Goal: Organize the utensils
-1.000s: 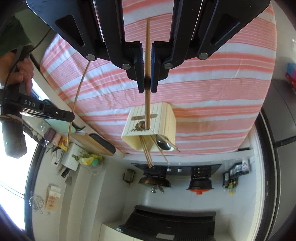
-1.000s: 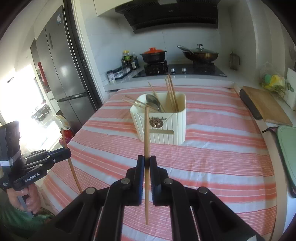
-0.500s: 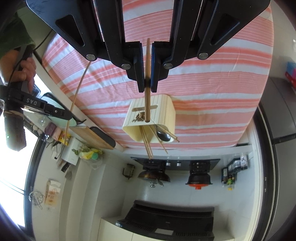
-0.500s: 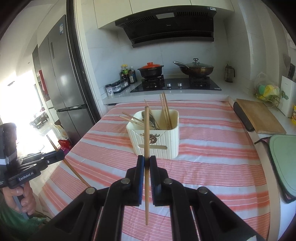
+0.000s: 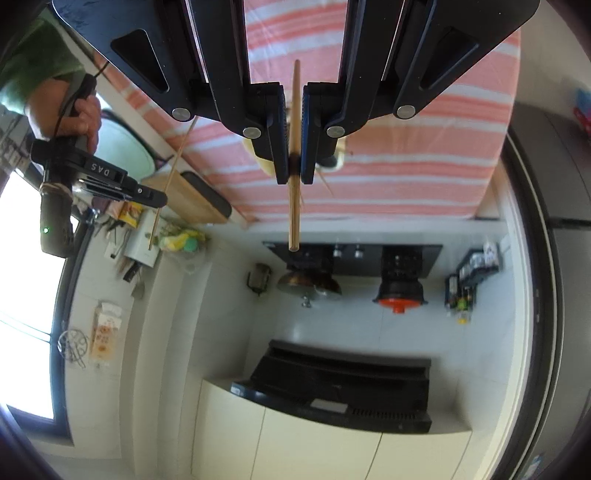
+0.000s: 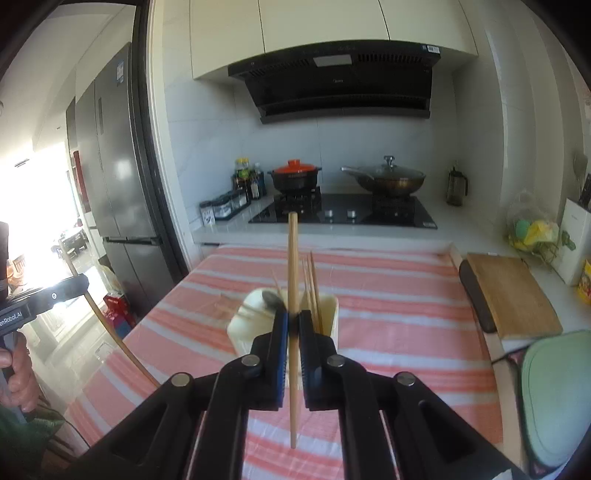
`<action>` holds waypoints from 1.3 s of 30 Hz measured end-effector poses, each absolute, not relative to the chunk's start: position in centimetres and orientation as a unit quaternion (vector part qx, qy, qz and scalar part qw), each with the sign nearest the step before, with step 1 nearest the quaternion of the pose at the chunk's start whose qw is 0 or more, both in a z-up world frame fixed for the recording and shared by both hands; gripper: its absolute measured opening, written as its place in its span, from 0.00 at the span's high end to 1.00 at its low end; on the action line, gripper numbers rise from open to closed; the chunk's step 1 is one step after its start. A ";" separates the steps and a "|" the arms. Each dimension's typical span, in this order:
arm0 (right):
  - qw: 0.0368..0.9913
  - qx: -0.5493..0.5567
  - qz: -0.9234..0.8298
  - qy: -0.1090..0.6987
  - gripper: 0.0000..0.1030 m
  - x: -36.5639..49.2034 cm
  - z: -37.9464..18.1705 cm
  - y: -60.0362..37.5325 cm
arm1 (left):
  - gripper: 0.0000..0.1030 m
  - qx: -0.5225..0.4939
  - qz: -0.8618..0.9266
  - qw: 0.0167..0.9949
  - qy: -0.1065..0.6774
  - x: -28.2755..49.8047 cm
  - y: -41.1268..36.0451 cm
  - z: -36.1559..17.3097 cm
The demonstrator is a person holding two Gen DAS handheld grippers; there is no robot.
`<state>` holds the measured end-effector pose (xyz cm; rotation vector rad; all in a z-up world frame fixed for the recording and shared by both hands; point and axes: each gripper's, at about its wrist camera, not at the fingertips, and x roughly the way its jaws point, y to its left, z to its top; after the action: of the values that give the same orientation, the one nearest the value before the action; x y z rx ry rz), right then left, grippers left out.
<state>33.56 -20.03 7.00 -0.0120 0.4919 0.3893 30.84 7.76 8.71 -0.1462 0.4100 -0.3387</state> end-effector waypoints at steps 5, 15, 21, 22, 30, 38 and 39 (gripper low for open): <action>0.965 0.002 0.185 0.185 0.94 38.3 10.0 -18.4 | 0.96 -0.062 -0.138 0.975 0.162 36.1 6.0 10.4; 0.947 0.012 0.204 0.250 0.94 46.9 2.8 -15.6 | 0.96 -0.073 -0.133 0.948 0.279 45.2 3.2 2.0; 0.894 -0.018 0.214 0.392 0.93 50.5 -4.1 -13.5 | 0.93 -0.068 -0.125 0.925 0.351 47.3 2.3 -2.3; 0.888 -0.019 0.217 0.406 0.92 50.8 -4.9 -13.3 | 0.90 -0.067 -0.121 0.925 0.354 47.2 2.3 -2.6; 0.920 0.005 0.201 0.338 0.47 44.7 -1.6 -16.6 | 0.06 -0.014 -0.072 0.958 0.279 38.4 3.5 -0.2; 0.961 -0.038 0.132 0.241 0.16 29.5 1.6 -19.4 | 0.00 -0.004 0.015 0.986 0.164 23.9 2.7 0.1; 0.963 -0.035 0.126 0.236 0.15 27.8 1.4 -19.6 | 0.00 0.001 0.026 0.987 0.160 22.7 2.5 0.1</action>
<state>27.78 -19.55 1.40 -0.0704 0.4782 0.2552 22.73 2.49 0.10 0.0020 0.3210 0.0532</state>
